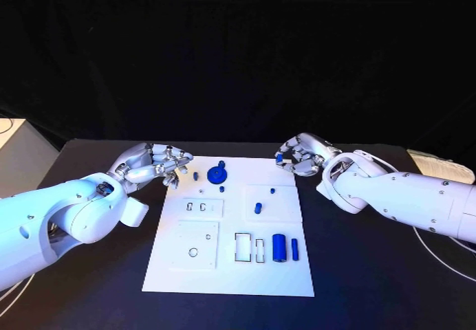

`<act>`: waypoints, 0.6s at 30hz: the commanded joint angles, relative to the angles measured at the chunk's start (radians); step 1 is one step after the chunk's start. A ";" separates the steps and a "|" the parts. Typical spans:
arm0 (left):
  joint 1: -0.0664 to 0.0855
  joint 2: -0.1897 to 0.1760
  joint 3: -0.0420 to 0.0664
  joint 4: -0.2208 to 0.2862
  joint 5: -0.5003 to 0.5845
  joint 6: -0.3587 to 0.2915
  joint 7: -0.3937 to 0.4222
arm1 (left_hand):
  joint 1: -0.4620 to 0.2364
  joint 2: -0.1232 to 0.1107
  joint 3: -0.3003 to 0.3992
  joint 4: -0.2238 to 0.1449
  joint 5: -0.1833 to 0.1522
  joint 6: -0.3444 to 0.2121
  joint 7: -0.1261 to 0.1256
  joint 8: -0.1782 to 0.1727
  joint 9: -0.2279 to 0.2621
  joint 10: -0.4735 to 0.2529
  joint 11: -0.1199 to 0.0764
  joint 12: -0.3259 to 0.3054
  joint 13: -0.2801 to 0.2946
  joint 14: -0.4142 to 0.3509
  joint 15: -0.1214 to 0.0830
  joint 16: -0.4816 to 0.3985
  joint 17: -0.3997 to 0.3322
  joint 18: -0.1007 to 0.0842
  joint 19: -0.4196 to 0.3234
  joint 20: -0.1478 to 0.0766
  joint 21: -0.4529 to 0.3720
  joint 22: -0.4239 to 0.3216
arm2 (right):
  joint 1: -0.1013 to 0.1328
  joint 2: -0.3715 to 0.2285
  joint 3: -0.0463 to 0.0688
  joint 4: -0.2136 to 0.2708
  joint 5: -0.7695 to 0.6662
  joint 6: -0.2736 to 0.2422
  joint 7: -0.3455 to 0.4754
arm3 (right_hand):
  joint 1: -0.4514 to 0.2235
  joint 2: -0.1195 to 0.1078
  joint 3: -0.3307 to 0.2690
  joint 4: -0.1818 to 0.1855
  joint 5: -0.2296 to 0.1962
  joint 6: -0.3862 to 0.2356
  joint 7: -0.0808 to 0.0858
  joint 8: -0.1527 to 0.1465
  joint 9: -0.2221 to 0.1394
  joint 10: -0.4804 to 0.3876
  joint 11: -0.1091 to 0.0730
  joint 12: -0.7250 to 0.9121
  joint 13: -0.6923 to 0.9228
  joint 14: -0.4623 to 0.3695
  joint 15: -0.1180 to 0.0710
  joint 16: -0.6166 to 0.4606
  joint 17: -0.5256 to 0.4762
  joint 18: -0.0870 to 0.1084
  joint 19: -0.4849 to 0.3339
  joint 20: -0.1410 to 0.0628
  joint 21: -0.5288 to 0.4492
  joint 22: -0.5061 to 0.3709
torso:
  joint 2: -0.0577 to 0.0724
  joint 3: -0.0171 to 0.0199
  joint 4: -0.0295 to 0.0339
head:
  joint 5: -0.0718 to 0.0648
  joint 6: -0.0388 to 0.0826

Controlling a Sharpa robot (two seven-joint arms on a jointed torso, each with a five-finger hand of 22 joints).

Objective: Assemble the parts on the task board

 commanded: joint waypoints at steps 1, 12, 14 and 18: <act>0.014 0.026 0.001 -0.024 -0.062 -0.033 -0.122 | -0.012 0.000 -0.003 0.015 0.003 -0.025 -0.002 0.036 0.025 -0.055 0.007 0.113 0.079 0.063 0.004 0.131 0.163 -0.011 0.036 0.002 0.069 0.079 | 0.009 0.023 0.000 0.030 -0.025 -0.015 -0.111 | -0.012 -0.001 0.006 0.001 -0.004 0.018 -0.025 0.053 0.046 0.092 -0.009 0.006 0.250 0.101 -0.007 0.004 0.257 -0.009 0.072 -0.007 0.005 0.198 | -0.017 -0.0007 -0.0047 | 0.013 -0.003; 0.054 0.088 0.001 -0.079 -0.149 -0.042 -0.266 | -0.009 -0.001 0.003 0.043 0.004 -0.065 -0.032 0.221 0.152 -0.065 -0.021 0.450 0.289 0.192 -0.017 0.332 0.454 -0.046 0.135 -0.015 0.227 0.290 | 0.011 0.162 -0.011 0.081 -0.105 0.041 -0.284 | -0.030 -0.006 0.014 0.002 0.005 0.015 -0.027 0.063 0.051 0.094 -0.011 0.008 0.252 0.101 -0.009 0.003 0.255 -0.011 0.076 -0.008 0.012 0.204 | -0.045 -0.0034 -0.0070 | 0.056 -0.023; 0.056 0.093 0.001 -0.087 -0.153 -0.049 -0.276 | -0.009 -0.001 0.004 0.044 0.004 -0.066 -0.032 0.224 0.154 -0.064 -0.022 0.456 0.293 0.192 -0.017 0.332 0.454 -0.046 0.135 -0.015 0.228 0.291 | 0.008 0.185 -0.014 0.087 -0.128 0.046 -0.309 | -0.034 -0.007 0.015 0.002 0.006 0.015 -0.028 0.065 0.052 0.095 -0.011 0.009 0.253 0.100 -0.009 0.002 0.254 -0.011 0.076 -0.008 0.013 0.204 | -0.048 -0.0046 -0.0075 | 0.065 -0.024; 0.058 0.097 0.001 -0.094 -0.157 -0.053 -0.287 | -0.009 -0.001 0.004 0.045 0.004 -0.067 -0.032 0.225 0.155 -0.064 -0.022 0.459 0.295 0.192 -0.017 0.332 0.454 -0.046 0.135 -0.015 0.228 0.291 | -0.002 0.219 -0.018 0.097 -0.169 0.054 -0.344 | -0.041 -0.011 0.016 0.003 0.007 0.014 -0.028 0.069 0.053 0.096 -0.011 0.009 0.253 0.100 -0.010 0.002 0.253 -0.011 0.076 -0.009 0.012 0.204 | -0.053 -0.0089 -0.0054 | 0.083 -0.037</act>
